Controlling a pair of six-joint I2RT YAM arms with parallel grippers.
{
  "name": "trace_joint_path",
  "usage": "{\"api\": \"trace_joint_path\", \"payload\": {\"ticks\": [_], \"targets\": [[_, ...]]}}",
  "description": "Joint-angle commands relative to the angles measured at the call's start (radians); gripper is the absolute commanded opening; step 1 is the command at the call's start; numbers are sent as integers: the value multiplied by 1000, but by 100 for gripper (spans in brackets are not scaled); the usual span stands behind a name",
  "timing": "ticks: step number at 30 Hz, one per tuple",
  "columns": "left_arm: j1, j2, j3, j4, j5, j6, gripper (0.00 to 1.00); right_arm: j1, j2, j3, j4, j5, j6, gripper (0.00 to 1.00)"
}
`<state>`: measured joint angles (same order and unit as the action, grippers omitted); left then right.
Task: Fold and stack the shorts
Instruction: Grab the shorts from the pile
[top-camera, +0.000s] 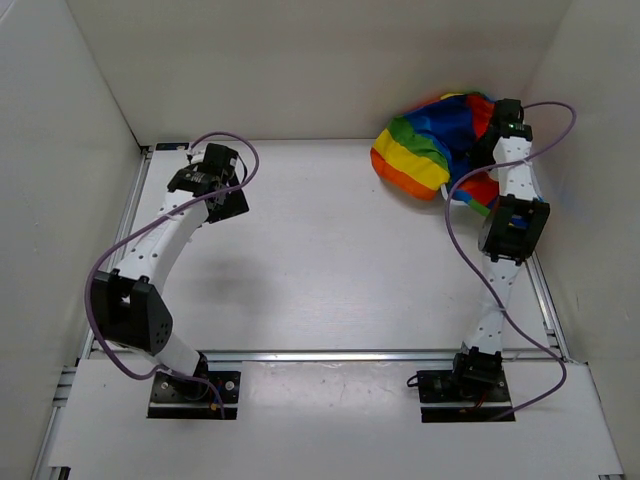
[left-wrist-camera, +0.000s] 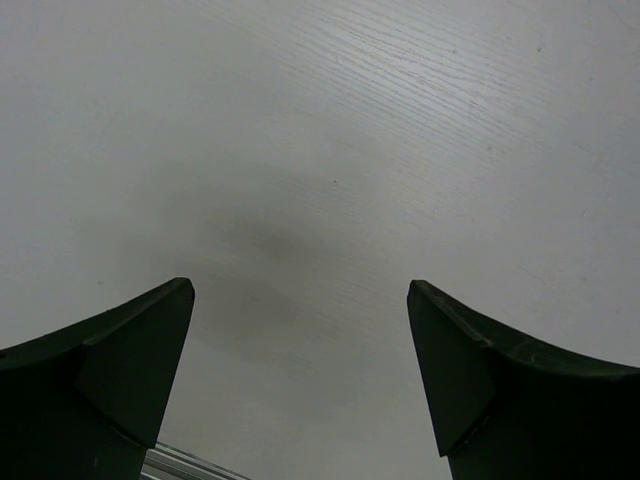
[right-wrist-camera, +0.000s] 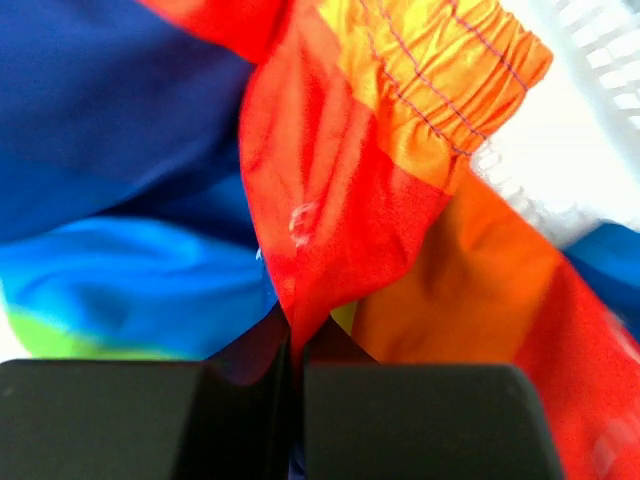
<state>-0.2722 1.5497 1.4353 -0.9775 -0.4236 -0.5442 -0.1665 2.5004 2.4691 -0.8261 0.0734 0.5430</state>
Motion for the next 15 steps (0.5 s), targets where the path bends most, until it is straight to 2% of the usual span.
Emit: {"api": "trace_joint_path", "payload": {"ticks": [1,5,9,12,15], "targets": [[-5,-42,47,-20,0,-32,100,28,-297,-7,94,22,-61,0],[-5,-89,47,-20,52,-56,100,116,-492,45,94,-3,-130,0],[4,-114,63,-56,88,-56,100,211,-702,-18,94,-162,-140,0],[22,-105,155,-137,69,-46,100,381,-825,-169,94,-150,-185,0],[83,-115,212,-161,111,-37,100,606,-934,-355,128,-35,-198,0]]}}
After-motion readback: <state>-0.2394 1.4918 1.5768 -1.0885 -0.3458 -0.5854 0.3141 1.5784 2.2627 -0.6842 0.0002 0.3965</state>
